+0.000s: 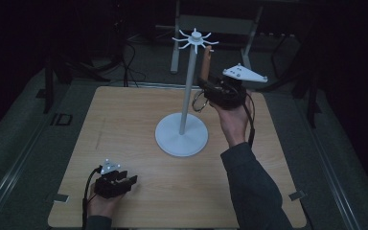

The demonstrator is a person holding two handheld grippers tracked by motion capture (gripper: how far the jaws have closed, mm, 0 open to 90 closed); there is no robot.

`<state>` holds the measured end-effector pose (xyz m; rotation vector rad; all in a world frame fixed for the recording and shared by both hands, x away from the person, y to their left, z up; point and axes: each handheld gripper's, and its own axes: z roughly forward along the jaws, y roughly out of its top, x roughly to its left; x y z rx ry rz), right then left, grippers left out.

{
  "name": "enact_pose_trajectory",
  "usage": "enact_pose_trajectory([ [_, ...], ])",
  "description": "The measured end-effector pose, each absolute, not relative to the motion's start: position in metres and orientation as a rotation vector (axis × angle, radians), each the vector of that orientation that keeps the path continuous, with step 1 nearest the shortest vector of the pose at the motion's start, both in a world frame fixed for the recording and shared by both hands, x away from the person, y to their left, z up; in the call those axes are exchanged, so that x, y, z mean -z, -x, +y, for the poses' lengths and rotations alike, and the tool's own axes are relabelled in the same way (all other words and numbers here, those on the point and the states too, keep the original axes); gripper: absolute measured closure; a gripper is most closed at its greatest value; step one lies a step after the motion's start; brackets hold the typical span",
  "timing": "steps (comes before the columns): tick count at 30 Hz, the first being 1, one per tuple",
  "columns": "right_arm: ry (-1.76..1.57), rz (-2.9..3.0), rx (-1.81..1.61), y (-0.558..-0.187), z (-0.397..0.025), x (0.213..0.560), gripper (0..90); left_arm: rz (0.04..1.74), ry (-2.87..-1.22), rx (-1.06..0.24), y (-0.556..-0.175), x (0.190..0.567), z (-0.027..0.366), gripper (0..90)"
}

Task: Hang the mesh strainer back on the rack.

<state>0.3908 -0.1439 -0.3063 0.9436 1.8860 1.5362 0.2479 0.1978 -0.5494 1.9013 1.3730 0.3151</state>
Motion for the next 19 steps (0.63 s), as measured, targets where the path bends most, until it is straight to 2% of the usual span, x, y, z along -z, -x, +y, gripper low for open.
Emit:
enact_pose_trajectory([
  [7,-0.945,1.859,-1.518,-0.383,-0.146,0.306,41.3,1.371,-1.903,-0.316,-0.248,0.549,0.198,50.4],
  [19,-1.001,1.887,-1.445,-0.376,-0.159,0.318,31.5,1.372,-1.902,-0.319,-0.248,0.550,0.198,50.2],
])
